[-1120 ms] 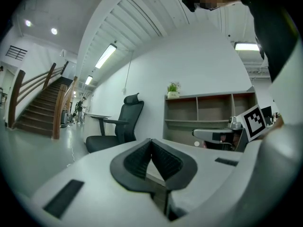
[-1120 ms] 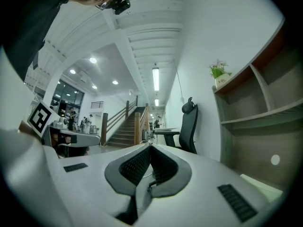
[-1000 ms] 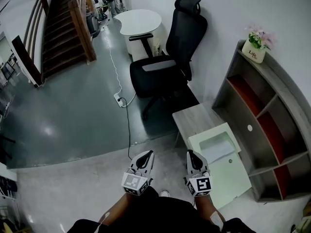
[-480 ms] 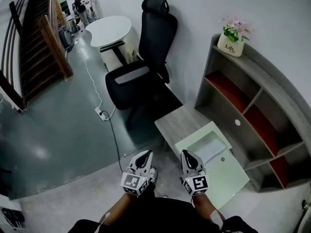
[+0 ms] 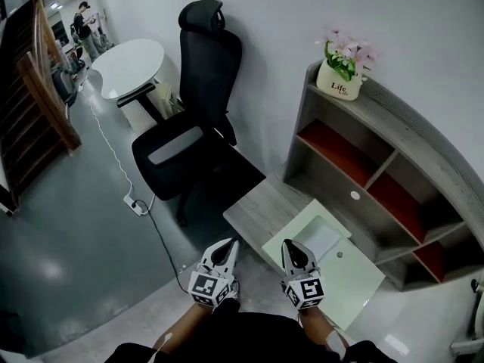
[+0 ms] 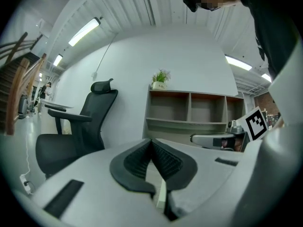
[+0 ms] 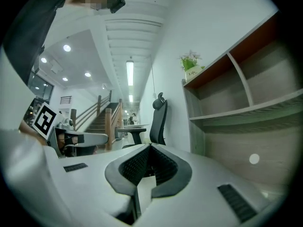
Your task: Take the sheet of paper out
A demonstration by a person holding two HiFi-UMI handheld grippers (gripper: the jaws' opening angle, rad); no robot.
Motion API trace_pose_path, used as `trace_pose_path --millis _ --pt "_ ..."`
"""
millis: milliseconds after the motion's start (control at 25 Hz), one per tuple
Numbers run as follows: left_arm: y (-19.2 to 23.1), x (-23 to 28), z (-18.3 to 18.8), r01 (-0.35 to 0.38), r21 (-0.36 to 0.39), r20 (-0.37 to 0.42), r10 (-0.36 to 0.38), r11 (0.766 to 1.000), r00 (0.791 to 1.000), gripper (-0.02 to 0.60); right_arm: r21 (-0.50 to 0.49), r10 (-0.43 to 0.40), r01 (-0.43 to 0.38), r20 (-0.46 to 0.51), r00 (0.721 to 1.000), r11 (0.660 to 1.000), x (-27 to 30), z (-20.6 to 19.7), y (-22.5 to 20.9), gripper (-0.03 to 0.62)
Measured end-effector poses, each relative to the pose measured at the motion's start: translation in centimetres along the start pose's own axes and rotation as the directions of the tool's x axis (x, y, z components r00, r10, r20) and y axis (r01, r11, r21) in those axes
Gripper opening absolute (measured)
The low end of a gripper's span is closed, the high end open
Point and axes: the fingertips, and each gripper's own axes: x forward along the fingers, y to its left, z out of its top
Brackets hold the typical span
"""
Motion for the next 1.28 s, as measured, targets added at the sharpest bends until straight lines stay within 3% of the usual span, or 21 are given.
trace_pose_path --millis 240,440,720,920,1120,1280 --pt "1.3 4.5 0.3 0.12 -0.012 -0.016 -0.12 0.993 0.993 0.008 0.011 -0.109 0.109 -0.016 0.994 0.994 2.0 0.2 -2.4 0.023" --pt "1.8 8.6 0.5 0.233 -0.006 -0.035 -0.233 0.972 0.972 0.008 0.022 -0.205 0.206 -0.034 0.978 0.978 3.4 0.0 -4.8 0.023" --pt "0.6 12.7 0.3 0.389 0.003 -0.063 -0.388 0.921 0.919 0.008 0.056 -0.33 0.336 -0.088 0.94 0.94 3.1 -1.0 -7.7 0.023" --pt "-1.5 14.6 -0.6 0.498 -0.003 -0.09 -0.496 0.867 0.863 0.008 0.074 -0.385 0.4 -0.162 0.909 0.914 1.5 -3.1 -8.6 0.023" --pt "-4.2 16.2 -1.5 0.548 -0.002 -0.114 -0.544 0.837 0.831 0.008 0.164 -0.424 0.459 -0.21 0.881 0.873 -1.9 -4.6 -10.4 0.023" --pt "-6.5 17.0 -2.8 0.561 -0.015 -0.138 -0.557 0.828 0.819 0.008 0.276 -0.438 0.517 -0.301 0.847 0.81 -5.1 -7.5 -12.2 0.023"
